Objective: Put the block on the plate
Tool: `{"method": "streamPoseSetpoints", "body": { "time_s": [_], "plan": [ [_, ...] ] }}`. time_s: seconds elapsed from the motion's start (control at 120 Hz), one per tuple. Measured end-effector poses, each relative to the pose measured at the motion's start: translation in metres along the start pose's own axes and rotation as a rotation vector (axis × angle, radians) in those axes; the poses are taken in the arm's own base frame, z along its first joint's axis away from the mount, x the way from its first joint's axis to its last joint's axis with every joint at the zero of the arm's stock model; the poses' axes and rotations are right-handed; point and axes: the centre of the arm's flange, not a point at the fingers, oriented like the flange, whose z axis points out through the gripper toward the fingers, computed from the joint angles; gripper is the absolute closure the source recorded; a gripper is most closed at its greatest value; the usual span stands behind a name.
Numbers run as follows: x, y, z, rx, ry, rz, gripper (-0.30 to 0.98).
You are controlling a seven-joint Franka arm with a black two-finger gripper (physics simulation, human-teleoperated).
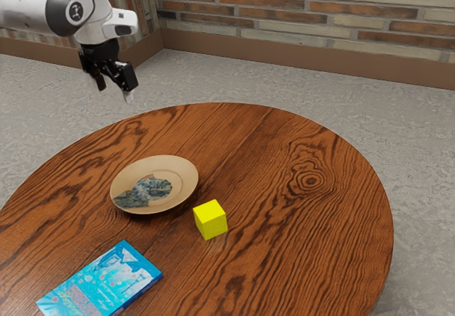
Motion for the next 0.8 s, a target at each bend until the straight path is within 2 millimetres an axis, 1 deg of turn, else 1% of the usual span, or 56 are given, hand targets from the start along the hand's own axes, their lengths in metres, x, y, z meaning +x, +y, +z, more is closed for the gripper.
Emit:
{"method": "streamPoseSetpoints", "body": {
  "time_s": [0.175,0.225,0.275,0.325,0.4,0.475,0.55,0.633,0.717,0.8],
  "plan": [
    [-0.002,0.000,-0.004,0.001,-0.006,0.009,0.00],
    [-0.002,0.003,-0.003,-0.001,-0.011,0.015,0.00],
    [-0.002,0.011,0.002,-0.004,-0.021,0.025,0.00],
    [-0.002,0.024,0.015,-0.010,-0.039,0.041,0.00],
    [-0.002,0.050,0.035,-0.018,-0.059,0.076,0.00],
    [-0.001,0.079,0.048,-0.017,-0.066,0.117,0.00],
    [-0.003,0.109,0.065,-0.015,-0.078,0.157,0.00],
    [-0.005,0.138,0.077,-0.014,-0.078,0.192,0.00],
    [-0.009,0.158,0.090,-0.014,-0.078,0.211,0.00],
    [-0.013,0.170,0.104,-0.015,-0.080,0.216,0.00]
  ]
}}
